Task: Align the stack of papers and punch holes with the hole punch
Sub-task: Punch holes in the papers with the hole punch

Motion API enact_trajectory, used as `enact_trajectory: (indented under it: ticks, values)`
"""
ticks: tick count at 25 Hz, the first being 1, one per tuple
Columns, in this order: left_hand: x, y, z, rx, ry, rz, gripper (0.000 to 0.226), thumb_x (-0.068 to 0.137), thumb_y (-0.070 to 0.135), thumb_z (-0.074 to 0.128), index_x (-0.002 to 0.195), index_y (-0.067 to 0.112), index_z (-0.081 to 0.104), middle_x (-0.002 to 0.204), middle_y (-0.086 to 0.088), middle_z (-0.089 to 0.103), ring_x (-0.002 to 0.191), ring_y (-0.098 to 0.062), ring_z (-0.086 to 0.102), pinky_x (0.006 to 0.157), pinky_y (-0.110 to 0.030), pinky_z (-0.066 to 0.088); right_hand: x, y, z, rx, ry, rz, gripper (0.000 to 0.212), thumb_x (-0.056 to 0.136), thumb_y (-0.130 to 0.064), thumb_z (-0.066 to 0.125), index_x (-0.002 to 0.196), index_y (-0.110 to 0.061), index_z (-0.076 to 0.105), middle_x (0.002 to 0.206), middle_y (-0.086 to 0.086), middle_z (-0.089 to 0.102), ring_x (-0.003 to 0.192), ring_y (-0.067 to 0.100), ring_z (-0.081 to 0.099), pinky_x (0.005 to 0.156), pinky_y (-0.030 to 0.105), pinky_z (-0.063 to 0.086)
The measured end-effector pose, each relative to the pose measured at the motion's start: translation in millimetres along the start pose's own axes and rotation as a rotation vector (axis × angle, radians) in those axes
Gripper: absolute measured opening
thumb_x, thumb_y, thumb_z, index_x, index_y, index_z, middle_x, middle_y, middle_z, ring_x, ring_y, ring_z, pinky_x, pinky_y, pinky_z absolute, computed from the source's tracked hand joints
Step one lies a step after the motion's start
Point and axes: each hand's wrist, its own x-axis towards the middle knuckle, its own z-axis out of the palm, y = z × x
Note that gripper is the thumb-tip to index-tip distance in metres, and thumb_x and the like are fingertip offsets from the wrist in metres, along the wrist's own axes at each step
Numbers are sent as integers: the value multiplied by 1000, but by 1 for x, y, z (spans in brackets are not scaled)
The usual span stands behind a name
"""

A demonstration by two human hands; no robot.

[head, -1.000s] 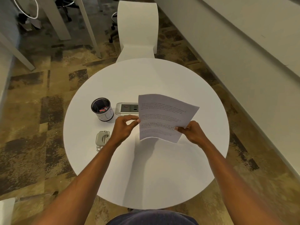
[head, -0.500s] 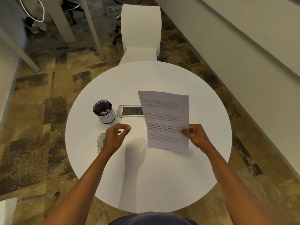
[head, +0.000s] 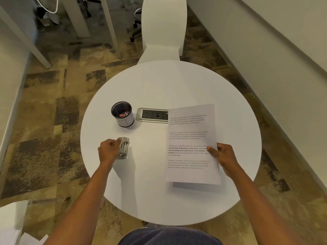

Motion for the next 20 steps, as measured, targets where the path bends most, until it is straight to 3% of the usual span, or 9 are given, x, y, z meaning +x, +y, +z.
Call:
enact_trajectory:
  ticks: [5,11,16,20]
  values:
    - [4,-4,4,15,56,4,26,86,26,66,92,2,72,92,-17,73,88,-34,66,72,-35,50,-5,15,-2,35,-6,85,14,85,-11,70,99,-10,74,93,6,78,82,24,75,65,30,59]
    - [13,-10,6,59,69,-75,29,83,21,67,107,5,68,99,-17,71,94,-33,64,81,-39,51,-8,30,-2,10,21,180,9,86,-9,69,90,-15,74,92,6,77,80,23,75,63,31,59]
    - [19,-20,12,-75,-11,-112,19,82,11,69,98,2,72,97,-17,72,93,-33,66,78,-33,50,-11,41,-5,-4,34,214,11,85,-9,70,95,-11,74,93,5,77,78,21,75,62,30,59]
    - [14,-14,22,-202,-125,-131,16,80,6,71,95,0,72,96,-19,71,86,-28,64,84,-39,55,-14,45,-15,21,56,216,12,85,-9,70,97,-10,73,98,10,76,86,27,73,77,40,59]
